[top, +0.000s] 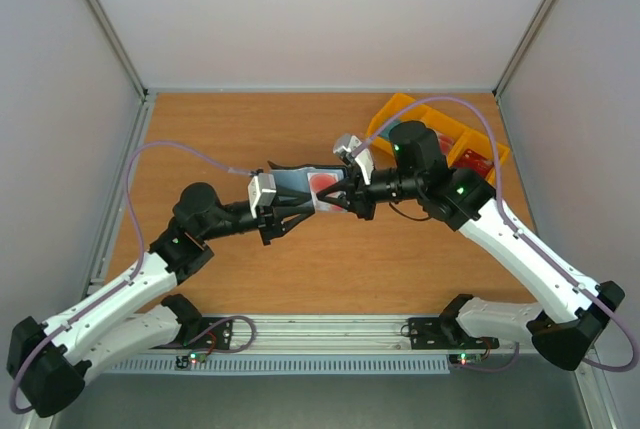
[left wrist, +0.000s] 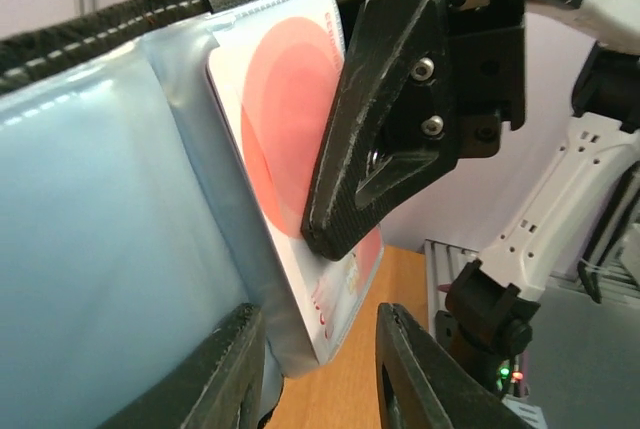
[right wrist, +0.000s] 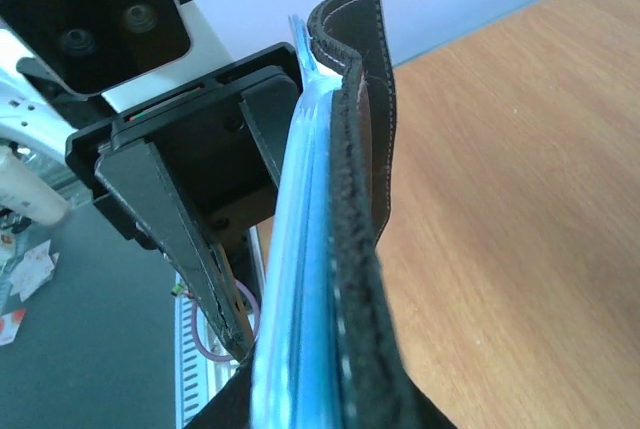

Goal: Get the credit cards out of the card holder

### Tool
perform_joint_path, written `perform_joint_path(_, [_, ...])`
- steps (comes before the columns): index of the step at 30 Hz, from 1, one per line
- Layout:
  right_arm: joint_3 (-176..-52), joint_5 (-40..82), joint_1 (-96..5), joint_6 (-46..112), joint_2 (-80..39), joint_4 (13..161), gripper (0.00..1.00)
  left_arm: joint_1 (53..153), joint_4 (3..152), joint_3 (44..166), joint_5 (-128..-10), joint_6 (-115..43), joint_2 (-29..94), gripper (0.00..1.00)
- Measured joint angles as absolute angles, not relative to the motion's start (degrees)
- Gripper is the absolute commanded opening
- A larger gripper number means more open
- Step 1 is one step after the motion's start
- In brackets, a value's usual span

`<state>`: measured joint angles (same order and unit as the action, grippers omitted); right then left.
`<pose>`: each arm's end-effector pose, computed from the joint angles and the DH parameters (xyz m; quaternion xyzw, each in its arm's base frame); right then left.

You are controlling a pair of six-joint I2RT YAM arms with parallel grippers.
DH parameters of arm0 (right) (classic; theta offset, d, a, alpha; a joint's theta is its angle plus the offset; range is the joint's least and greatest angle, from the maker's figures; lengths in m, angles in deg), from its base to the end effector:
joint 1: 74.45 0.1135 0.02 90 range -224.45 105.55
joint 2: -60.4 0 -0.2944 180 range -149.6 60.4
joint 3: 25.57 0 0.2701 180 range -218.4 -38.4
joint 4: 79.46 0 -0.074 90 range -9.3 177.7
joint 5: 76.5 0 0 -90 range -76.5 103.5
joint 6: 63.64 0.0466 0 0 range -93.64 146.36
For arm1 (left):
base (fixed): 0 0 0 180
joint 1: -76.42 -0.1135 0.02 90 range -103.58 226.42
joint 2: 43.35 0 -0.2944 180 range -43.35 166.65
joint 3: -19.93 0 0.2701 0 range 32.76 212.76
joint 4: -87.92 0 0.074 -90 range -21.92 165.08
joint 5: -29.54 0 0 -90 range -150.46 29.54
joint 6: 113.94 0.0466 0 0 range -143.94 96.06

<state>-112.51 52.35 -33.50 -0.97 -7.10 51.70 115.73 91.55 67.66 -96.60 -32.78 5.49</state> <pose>0.1758 0.1913 0.4212 -0.5958 0.5798 0.3415 0.4384 0.1434 -0.1529 0.3348 0.3889 0.5753 -0.4760 0.5396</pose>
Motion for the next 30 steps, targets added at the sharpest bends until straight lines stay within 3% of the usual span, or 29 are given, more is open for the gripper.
perform_joint_path(2, [-111.4, 53.8, -33.6, -1.5, -6.4, 53.1, 0.01, 115.4, 92.2, 67.7, -98.5, -32.8, 5.5, 0.22])
perform_joint_path(14, [-109.6, 57.7, -33.7, -2.7, -6.8, 59.6, 0.01, 114.3, 93.8, 68.3, -101.3, -34.1, 5.5, 0.21])
perform_joint_path(18, [-109.6, 57.1, -33.7, -2.9, -7.5, 60.3, 0.01, 113.9, 93.7, 68.3, -100.7, -34.2, 5.7, 0.01])
perform_joint_path(19, [-109.6, 56.8, -33.7, -2.8, -7.6, 60.3, 0.01, 113.7, 93.7, 68.3, -100.3, -34.3, 5.8, 0.0])
perform_joint_path(26, [-109.6, 55.0, -33.7, -2.2, -8.0, 60.3, 0.03, 113.4, 92.7, 68.3, -99.0, -35.0, 5.9, 0.0])
perform_joint_path(30, [-109.6, 56.4, -34.8, -1.6, -8.0, 60.3, 0.13, 113.4, 92.6, 68.3, -98.9, -35.8, 5.8, 0.0])
